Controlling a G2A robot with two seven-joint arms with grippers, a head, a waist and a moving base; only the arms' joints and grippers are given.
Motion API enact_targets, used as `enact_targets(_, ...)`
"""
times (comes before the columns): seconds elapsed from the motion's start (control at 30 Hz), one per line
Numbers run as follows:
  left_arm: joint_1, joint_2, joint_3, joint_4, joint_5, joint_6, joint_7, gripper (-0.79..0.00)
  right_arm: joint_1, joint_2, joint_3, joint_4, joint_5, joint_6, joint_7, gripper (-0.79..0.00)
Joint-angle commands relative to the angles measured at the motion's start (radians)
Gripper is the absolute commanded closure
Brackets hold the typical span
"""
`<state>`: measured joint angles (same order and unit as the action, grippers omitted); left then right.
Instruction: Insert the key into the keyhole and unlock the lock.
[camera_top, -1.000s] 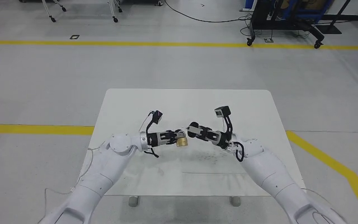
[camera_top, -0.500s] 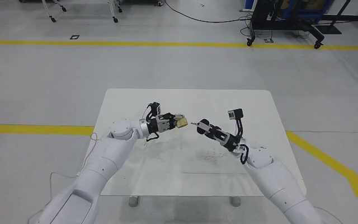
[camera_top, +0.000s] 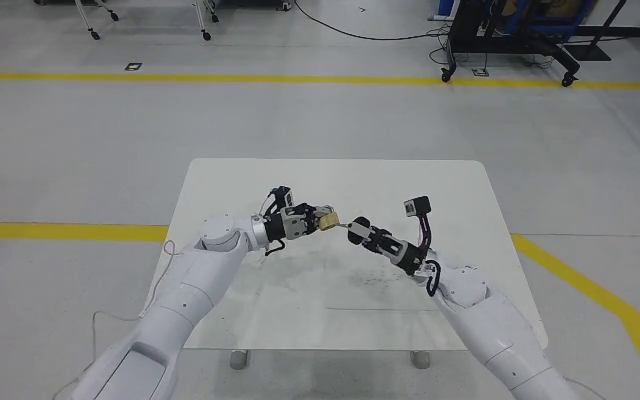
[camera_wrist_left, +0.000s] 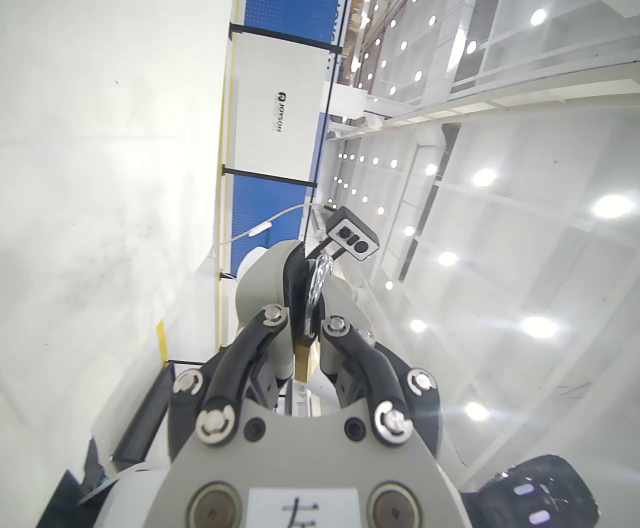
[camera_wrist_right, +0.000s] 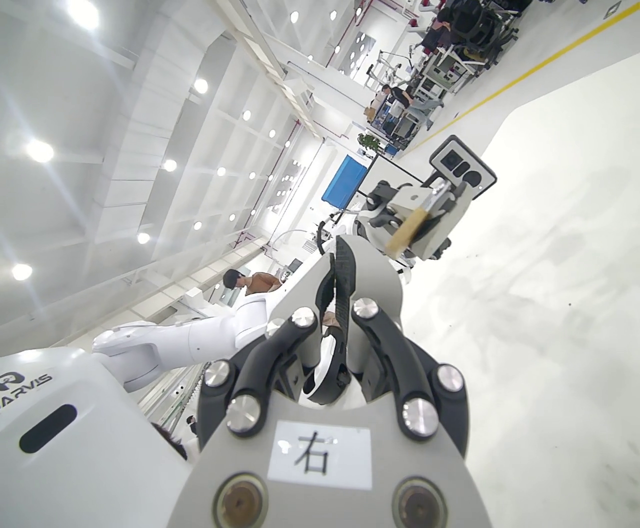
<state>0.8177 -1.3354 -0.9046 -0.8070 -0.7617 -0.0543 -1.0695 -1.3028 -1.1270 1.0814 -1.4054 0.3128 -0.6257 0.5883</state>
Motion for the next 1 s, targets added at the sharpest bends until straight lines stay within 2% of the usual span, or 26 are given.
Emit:
enact_targets(0.0,-0.003,-0.006,-0.004,0.019,-0.035,0.017,0.001,0.000,-0.016,-0.006,-0.013,-0.014,0.002,0.014,-0.054,0.000)
enact_targets(0.13,-0.028,-0.014,-0.011,0.062,-0.029,-0.006,0.053,0.000,-0.061,-0.021,-0.050,-0.065,-0.031,0.078,-0.196,0.000)
enact_targets(0.23,-0.031,-0.018,-0.012,0.072,-0.020,-0.029,0.076,0.000,-0.089,-0.031,-0.079,-0.111,-0.075,0.197,-0.299,0.000)
enact_targets(0.43,-0.032,-0.024,-0.002,0.061,0.042,-0.075,0.121,0.000,-0.106,-0.047,-0.106,-0.202,-0.102,0.330,-0.417,0.000)
enact_targets(0.67,-0.022,-0.029,-0.023,0.066,-0.006,-0.058,0.091,0.000,-0.100,-0.058,-0.097,-0.193,-0.156,0.359,-0.511,0.000)
enact_targets(0.97,-0.025,-0.033,-0.025,0.069,0.032,-0.059,0.095,0.000,-0.086,-0.076,-0.115,-0.162,-0.178,0.361,-0.537,0.000)
